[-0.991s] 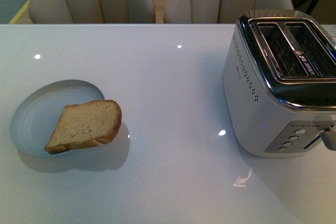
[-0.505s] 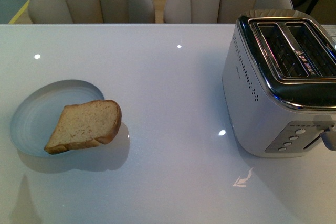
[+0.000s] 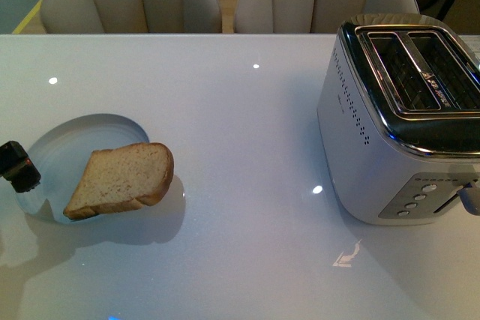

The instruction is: Left arm holds plate, right arm toasts bread

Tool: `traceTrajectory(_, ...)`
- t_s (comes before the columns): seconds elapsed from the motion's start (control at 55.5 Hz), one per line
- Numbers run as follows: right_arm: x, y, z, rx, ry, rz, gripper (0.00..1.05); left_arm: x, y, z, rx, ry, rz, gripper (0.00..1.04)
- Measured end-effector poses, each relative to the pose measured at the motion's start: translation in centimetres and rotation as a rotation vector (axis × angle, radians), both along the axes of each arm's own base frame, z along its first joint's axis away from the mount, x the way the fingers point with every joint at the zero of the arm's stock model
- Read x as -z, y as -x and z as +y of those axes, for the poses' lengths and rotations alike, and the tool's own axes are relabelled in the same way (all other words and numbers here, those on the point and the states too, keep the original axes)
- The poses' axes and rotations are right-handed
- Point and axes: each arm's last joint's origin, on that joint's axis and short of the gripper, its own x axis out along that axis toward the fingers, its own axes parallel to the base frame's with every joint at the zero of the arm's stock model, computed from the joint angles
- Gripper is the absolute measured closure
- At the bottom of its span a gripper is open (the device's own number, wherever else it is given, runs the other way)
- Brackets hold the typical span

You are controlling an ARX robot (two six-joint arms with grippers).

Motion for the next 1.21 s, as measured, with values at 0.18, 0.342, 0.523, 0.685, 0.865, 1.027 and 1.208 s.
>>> traceTrajectory(0.18,0.0,0.0,0.0,0.000,0.000,0.000,0.09,0.7,-1.9,-0.6,-0.005,0.017,-0.005,0.25)
traceTrajectory(0.342,0.0,0.0,0.0,0.000,0.000,0.000,0.09,1.0,-2.7,-1.2,-0.028,0.073,-0.001,0.62)
traceTrajectory(0.523,0.0,0.0,0.0,0.000,0.000,0.000,0.09,1.2,-2.5,-1.5,-0.090,0.185,-0.002,0.92)
traceTrajectory(0.685,0.0,0.0,0.0,0.000,0.000,0.000,0.09,1.2,-1.7,-1.6,-0.143,0.279,-0.010,1.02)
traceTrajectory(0.865,0.0,0.0,0.0,0.000,0.000,0.000,0.09,-0.3,-0.1,-1.4,-0.227,0.351,-0.039,1.02)
traceTrajectory(1.027,0.0,0.0,0.0,0.000,0.000,0.000,0.09,-3.8,0.5,-1.0,-0.250,0.377,-0.113,1.02)
traceTrajectory(1.208,0.0,0.0,0.0,0.000,0.000,0.000,0.09,-8.1,0.6,-1.6,-0.219,0.394,-0.160,1.02)
